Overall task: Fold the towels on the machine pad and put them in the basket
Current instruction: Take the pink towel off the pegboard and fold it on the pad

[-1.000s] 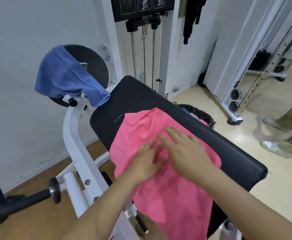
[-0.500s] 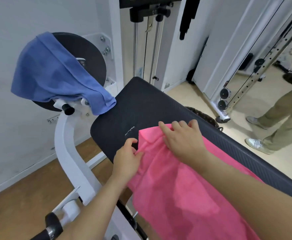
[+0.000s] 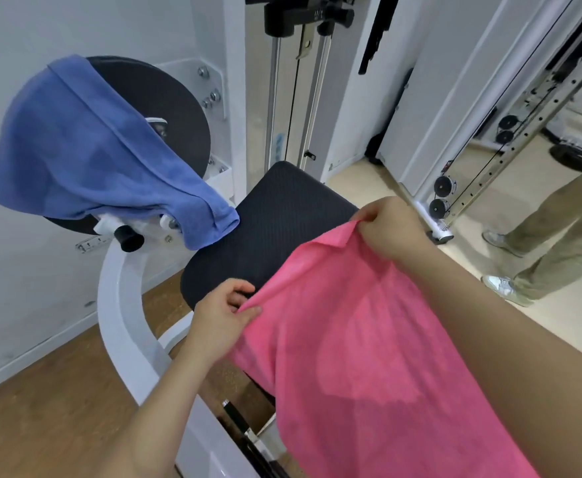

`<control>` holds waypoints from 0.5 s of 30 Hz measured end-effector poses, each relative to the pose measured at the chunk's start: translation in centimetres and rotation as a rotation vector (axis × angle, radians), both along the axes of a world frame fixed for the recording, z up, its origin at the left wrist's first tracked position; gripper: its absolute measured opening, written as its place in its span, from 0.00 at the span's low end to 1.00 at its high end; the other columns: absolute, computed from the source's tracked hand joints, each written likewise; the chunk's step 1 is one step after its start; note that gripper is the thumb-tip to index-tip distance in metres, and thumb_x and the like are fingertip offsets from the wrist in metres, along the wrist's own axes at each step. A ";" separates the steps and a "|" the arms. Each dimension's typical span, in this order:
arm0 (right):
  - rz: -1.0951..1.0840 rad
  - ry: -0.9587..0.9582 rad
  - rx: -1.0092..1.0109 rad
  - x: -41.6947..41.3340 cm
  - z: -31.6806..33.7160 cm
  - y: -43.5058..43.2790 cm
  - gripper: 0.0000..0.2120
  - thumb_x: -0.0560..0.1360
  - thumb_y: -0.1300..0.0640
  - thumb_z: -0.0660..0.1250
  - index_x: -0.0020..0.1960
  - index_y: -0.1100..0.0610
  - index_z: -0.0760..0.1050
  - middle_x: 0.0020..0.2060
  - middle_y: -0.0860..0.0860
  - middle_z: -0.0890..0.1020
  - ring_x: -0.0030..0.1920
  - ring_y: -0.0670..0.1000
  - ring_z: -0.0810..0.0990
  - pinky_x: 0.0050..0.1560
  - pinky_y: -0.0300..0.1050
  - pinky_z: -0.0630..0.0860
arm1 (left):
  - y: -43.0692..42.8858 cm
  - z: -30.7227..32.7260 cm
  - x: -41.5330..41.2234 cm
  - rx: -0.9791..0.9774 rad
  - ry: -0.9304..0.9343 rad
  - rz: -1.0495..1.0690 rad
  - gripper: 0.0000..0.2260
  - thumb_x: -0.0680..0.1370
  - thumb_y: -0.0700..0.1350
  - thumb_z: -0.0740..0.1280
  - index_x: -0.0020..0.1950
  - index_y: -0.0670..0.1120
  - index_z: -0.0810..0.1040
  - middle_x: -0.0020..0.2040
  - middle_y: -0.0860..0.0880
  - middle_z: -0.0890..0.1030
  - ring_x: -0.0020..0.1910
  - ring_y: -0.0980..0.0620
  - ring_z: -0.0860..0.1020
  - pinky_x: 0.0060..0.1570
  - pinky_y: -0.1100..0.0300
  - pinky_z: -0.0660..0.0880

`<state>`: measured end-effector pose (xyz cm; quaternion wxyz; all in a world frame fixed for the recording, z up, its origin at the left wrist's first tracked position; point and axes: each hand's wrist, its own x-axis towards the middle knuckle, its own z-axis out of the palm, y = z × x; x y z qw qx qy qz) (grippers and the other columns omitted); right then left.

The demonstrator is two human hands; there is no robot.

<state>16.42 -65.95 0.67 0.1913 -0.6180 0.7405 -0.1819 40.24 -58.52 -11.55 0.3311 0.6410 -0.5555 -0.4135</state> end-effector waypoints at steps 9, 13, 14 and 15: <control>0.064 0.148 -0.178 2.8 -1.7 -4.6 0.12 0.74 0.47 0.67 0.41 0.55 0.80 0.37 0.52 0.80 0.42 0.55 0.77 0.39 0.45 0.70 | -1.8 -1.9 4.3 0.020 0.067 0.130 0.18 0.75 0.49 0.72 0.27 0.44 0.73 0.24 0.52 0.70 0.26 0.58 0.68 0.30 0.64 0.64; 0.099 0.202 -0.294 4.3 -2.9 -7.5 0.12 0.77 0.51 0.62 0.40 0.58 0.75 0.39 0.57 0.81 0.43 0.60 0.76 0.39 0.49 0.70 | -2.9 -2.5 6.1 0.018 0.136 0.155 0.06 0.77 0.45 0.70 0.39 0.51 0.82 0.37 0.55 0.81 0.37 0.59 0.77 0.42 0.60 0.73; 0.101 0.205 -0.320 4.7 -3.0 -8.1 0.13 0.78 0.51 0.60 0.40 0.58 0.74 0.40 0.57 0.80 0.43 0.60 0.76 0.39 0.50 0.71 | -3.1 -2.7 6.6 0.005 0.127 0.181 0.05 0.77 0.46 0.69 0.42 0.52 0.81 0.39 0.54 0.81 0.40 0.57 0.78 0.44 0.58 0.73; 0.109 0.212 -0.345 5.1 -3.1 -8.6 0.13 0.79 0.51 0.59 0.41 0.58 0.73 0.40 0.57 0.79 0.43 0.60 0.75 0.39 0.50 0.70 | -3.4 -2.8 7.0 -0.013 0.118 0.222 0.05 0.78 0.47 0.68 0.42 0.52 0.80 0.39 0.52 0.81 0.40 0.53 0.78 0.43 0.56 0.73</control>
